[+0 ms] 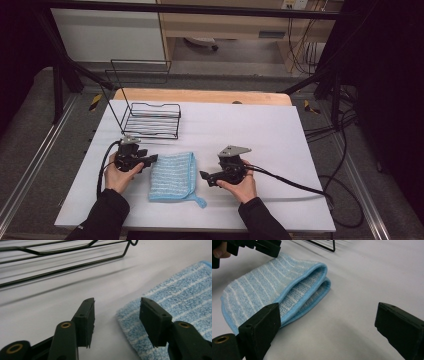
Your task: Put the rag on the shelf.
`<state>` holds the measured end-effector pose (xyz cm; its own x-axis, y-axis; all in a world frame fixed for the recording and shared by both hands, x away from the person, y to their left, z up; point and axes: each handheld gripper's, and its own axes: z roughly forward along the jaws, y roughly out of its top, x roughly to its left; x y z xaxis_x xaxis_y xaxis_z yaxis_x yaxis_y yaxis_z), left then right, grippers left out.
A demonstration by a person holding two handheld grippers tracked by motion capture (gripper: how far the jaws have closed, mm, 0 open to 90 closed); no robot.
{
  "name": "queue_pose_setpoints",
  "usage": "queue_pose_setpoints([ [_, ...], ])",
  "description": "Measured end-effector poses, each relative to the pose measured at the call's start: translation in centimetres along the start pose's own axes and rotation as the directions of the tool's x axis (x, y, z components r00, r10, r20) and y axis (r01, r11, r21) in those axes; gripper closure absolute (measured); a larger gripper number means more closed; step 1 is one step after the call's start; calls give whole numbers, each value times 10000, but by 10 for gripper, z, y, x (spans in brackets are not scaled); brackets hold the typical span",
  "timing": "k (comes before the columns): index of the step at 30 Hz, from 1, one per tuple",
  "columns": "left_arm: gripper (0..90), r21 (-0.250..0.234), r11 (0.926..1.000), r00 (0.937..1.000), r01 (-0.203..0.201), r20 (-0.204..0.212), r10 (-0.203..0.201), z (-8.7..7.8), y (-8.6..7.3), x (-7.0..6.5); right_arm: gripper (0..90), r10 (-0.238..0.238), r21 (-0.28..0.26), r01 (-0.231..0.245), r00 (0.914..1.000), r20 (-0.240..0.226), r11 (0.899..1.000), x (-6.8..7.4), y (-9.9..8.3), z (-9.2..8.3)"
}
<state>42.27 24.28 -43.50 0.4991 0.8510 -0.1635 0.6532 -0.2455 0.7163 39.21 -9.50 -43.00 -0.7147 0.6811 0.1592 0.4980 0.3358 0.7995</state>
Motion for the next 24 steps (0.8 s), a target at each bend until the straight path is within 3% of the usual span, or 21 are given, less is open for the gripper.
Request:
queue_pose_setpoints([
  [4, 548, 273, 9996, 10000, 73, -27, -72, 8, -3, -1, 70, 48, 161, -47, 10000, -65, 9999, 0, -1, 2],
  [15, 700, 411, 9991, 9994, 145, 302, -157, 13, -6, -4, 63, 153, 233, -149, 9997, -172, 9996, -2, 0, 4],
  [24, 775, 464, 9989, 9997, -100, 208, 90, 15, -6, -10, 33, 377, -290, -385, 9989, -262, 9988, -5, 12, 4],
])
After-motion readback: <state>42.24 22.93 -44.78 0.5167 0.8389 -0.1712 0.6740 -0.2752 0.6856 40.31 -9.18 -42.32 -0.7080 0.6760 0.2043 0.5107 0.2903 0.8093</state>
